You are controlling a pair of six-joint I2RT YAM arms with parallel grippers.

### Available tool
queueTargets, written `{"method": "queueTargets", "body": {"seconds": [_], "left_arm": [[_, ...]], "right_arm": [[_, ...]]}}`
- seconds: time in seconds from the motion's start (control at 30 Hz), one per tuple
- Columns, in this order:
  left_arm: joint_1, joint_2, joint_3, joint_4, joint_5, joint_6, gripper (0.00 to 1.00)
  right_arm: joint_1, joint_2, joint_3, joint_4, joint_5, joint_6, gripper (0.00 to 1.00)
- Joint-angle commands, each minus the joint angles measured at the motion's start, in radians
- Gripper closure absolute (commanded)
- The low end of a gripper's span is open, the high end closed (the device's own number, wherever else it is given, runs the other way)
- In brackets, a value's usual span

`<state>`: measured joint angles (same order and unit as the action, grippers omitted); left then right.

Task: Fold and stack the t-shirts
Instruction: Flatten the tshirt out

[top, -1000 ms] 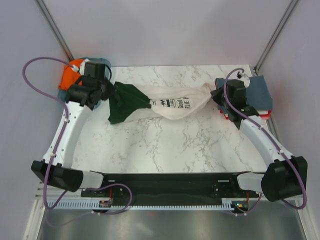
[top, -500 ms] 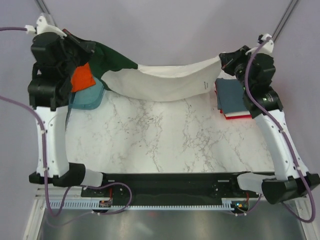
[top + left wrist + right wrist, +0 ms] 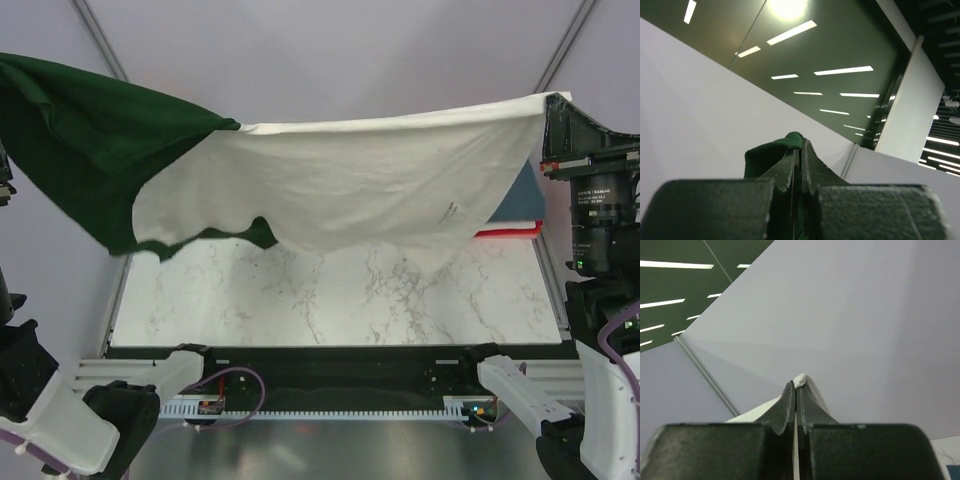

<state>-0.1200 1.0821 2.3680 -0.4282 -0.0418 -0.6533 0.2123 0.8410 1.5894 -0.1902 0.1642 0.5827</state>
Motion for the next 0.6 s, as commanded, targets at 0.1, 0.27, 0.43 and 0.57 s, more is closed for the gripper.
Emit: {"method": "queueTargets", "body": {"seconds": [0.1,0.27,0.43,0.57], "left_arm": [[0.000,0.111,-0.133,0.106,-0.053,0.006,0.98],[0.002,0.223,-0.327,0.131,-0.085,-0.009,0.98],[0.005,0.358,-0.380,0.172,-0.125,-0.042,0.98],[0.019,0.438,-0.359,0.271,-0.119,-0.072,0.98]], "right_arm": [[-0.001,0.131,0.011,-0.046,0.078,0.031,1.00],[0.001,0.236,-0.060,-0.040,0.081,0.106,1.00],[-0.002,0.430,-0.043,-0.011,0.055,0.144,1.00],[-0.056,0.601,0.129,-0.008,-0.056,0.210,1.00]]}}
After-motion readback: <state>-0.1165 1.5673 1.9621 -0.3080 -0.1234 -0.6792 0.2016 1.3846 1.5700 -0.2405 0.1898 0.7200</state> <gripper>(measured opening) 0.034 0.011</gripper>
